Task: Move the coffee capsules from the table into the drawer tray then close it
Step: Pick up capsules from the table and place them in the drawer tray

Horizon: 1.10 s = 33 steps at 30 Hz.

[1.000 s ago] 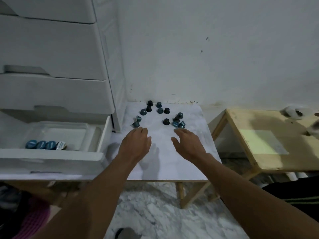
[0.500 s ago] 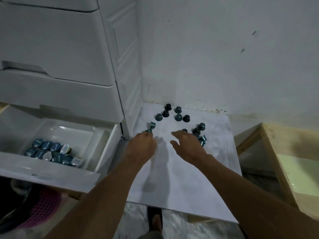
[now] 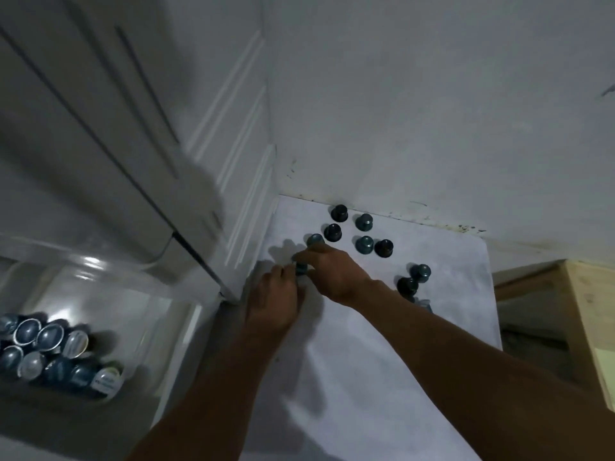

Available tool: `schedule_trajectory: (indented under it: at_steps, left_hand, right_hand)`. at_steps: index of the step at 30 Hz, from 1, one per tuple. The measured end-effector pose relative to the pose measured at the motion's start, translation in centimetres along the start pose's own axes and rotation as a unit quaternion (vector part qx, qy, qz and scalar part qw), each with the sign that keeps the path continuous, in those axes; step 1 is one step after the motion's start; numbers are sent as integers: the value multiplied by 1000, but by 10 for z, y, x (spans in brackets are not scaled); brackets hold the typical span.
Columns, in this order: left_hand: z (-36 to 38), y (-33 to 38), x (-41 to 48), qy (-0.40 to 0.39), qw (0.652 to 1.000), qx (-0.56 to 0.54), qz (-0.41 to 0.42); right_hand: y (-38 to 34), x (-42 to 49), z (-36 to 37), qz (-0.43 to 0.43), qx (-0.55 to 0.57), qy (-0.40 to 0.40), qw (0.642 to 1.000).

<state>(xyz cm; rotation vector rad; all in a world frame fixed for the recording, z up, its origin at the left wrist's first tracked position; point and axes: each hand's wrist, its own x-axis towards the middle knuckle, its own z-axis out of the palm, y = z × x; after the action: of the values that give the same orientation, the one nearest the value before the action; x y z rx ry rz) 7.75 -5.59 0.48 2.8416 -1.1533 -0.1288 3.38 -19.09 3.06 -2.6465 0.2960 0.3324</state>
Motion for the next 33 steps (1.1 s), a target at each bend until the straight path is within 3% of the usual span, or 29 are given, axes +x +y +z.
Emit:
schedule_trajectory:
  at_steps: [5, 11, 19, 22, 33]
  left_hand:
    - [31, -10, 9, 162, 985, -45, 45]
    - [30, -10, 12, 39, 982, -186, -26]
    - [5, 5, 6, -2, 978, -189, -93]
    - [-9, 16, -2, 20, 964, -238, -113]
    - [-89, 65, -65, 115, 918, -378, -38]
  right_hand:
    - [9, 23, 15, -34, -3, -11, 999]
    - [17, 27, 22, 8, 6, -24, 1000]
    - [22, -2, 6, 49, 26, 60, 997]
    - [24, -23, -5, 71, 47, 110, 990]
    - [-5, -142, -43, 73, 121, 292, 946]
